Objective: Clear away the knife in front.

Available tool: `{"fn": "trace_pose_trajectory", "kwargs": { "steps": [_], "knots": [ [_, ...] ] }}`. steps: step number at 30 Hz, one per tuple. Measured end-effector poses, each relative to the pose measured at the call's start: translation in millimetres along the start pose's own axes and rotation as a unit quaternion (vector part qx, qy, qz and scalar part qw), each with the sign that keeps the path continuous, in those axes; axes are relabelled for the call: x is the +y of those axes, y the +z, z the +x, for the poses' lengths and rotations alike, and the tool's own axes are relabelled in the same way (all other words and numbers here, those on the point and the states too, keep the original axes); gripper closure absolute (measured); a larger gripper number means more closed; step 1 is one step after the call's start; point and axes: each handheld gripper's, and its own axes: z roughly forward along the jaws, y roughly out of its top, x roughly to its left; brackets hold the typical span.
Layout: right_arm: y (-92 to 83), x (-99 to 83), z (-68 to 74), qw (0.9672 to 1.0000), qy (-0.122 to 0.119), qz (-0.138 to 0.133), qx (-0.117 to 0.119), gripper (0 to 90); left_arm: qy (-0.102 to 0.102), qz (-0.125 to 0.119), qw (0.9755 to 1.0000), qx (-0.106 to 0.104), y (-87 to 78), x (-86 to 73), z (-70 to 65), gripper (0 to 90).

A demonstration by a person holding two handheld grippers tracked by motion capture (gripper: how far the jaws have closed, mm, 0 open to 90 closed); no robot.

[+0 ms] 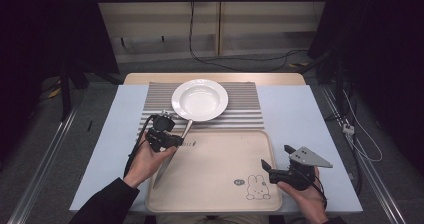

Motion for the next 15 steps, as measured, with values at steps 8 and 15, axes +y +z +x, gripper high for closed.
{"fn": "trace_pose_trajectory", "kwargs": {
  "steps": [8, 15],
  "knots": [
    [0.1, 0.0, 0.1, 1.0000, -0.001, 0.001, -0.002, 7.0, -0.006, 0.018, 0.9998, -0.006, 7.9, -11.2, 1.2, 79.5],
    [-1.8, -0.2, 1.8, 1.0000, -0.002, 0.000, -0.004, 7.0, -0.011, 0.025, 0.9996, -0.008, 12.7, -19.9, 1.3, 79.4]
  ]
}}
